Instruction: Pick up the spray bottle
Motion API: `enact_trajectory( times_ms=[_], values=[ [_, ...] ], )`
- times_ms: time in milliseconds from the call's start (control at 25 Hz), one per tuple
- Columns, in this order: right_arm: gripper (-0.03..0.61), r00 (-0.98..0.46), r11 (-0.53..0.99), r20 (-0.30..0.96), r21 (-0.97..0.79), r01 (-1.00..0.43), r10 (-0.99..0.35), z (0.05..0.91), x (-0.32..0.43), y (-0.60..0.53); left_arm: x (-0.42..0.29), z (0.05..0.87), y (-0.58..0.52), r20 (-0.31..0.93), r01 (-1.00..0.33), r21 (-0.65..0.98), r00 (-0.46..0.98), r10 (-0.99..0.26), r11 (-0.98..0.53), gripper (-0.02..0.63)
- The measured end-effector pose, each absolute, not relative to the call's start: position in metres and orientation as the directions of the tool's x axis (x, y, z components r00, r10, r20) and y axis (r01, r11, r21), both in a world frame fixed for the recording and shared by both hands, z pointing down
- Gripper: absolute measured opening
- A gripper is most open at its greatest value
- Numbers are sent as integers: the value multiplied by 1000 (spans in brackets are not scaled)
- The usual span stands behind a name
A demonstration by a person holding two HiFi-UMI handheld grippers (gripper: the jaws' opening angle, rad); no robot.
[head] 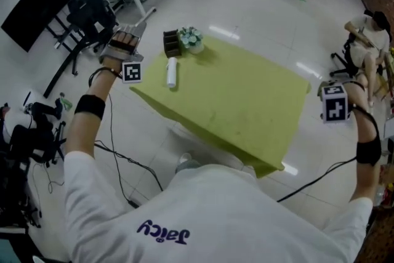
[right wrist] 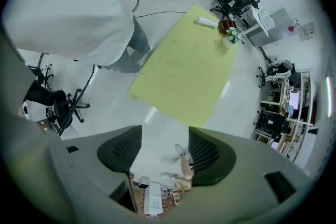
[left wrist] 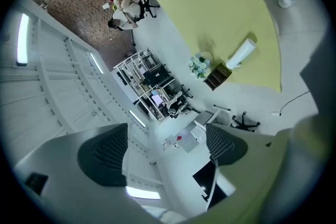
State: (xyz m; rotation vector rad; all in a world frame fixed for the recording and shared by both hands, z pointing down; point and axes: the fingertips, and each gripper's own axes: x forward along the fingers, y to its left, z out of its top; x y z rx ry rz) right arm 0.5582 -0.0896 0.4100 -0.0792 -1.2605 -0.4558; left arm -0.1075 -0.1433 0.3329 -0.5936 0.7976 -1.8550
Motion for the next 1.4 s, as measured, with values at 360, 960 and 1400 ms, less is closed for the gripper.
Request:
enact_trajectory(
  times_ms=[360, 960, 1400],
  values=[
    [293, 71, 823, 912, 329, 462, -404, 412, 471, -136, -132, 383, -154, 124, 359, -905, -291, -949, -228, 472],
    [293, 94, 887, 926, 315, 337, -365, 446, 285, -202, -275, 455, -254, 269, 366, -863, -252, -930, -348, 474],
    [293, 80, 877, 916, 348, 332, -393, 457, 224, -222, -320, 465, -296, 307, 272, -901, -151, -940, -338, 489]
  ],
)
